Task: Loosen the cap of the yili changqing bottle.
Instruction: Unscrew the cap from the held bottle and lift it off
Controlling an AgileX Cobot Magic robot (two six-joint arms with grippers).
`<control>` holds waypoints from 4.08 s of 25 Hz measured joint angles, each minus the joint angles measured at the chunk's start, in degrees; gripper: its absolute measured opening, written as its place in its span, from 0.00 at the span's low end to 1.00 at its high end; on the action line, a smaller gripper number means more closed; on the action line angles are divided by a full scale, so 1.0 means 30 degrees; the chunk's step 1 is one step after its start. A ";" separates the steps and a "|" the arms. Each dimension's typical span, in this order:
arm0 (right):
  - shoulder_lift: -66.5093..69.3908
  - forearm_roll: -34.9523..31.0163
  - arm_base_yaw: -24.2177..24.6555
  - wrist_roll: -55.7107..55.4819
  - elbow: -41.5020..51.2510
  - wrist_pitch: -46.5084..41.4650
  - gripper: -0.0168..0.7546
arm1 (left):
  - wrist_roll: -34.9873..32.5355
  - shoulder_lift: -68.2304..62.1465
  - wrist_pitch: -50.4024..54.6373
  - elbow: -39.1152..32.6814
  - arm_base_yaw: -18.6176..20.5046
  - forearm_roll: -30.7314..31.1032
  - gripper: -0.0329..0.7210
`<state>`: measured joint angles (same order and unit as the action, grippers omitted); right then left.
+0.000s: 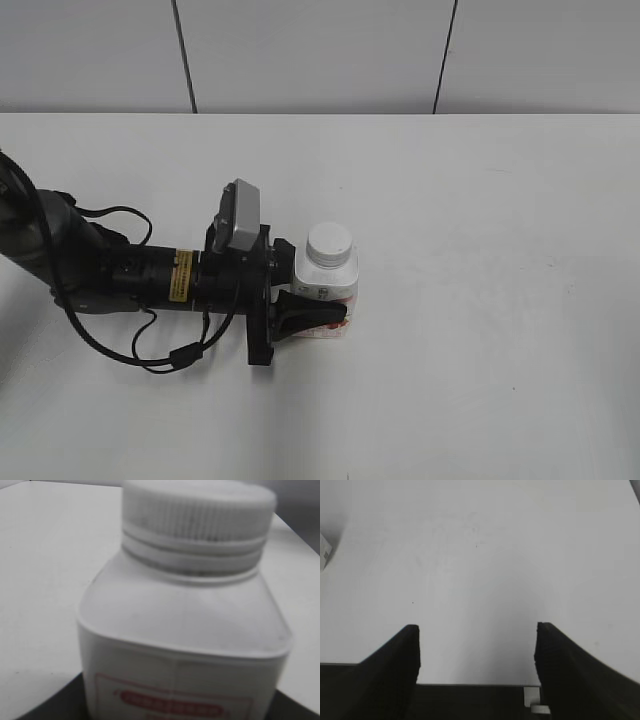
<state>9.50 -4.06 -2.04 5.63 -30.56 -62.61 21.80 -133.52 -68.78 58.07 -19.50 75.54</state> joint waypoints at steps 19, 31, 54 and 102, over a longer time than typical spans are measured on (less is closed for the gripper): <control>1.7678 -0.1087 0.0000 -0.2672 -0.9720 -0.1392 0.75 | 0.0000 0.0000 -0.0040 0.0000 0.0000 0.0018 0.53; 2.6054 -0.1238 0.0000 -0.3328 -1.6777 -0.2237 0.75 | 0.0000 0.0000 -0.0059 0.0000 0.0000 0.0018 0.53; 3.2323 -0.5604 -0.8754 -0.7183 -1.9789 -0.2360 0.75 | 0.0000 0.0000 -0.0059 0.0000 0.0000 0.0018 0.53; 3.6639 -0.4607 -1.0930 -0.9703 -2.2691 -0.2360 0.65 | 0.0000 0.0000 -0.0059 0.0000 0.0000 -0.0015 0.53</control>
<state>119.42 -17.88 -34.83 -23.48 -98.64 -69.69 21.80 -133.52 -68.95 58.07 -19.50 75.50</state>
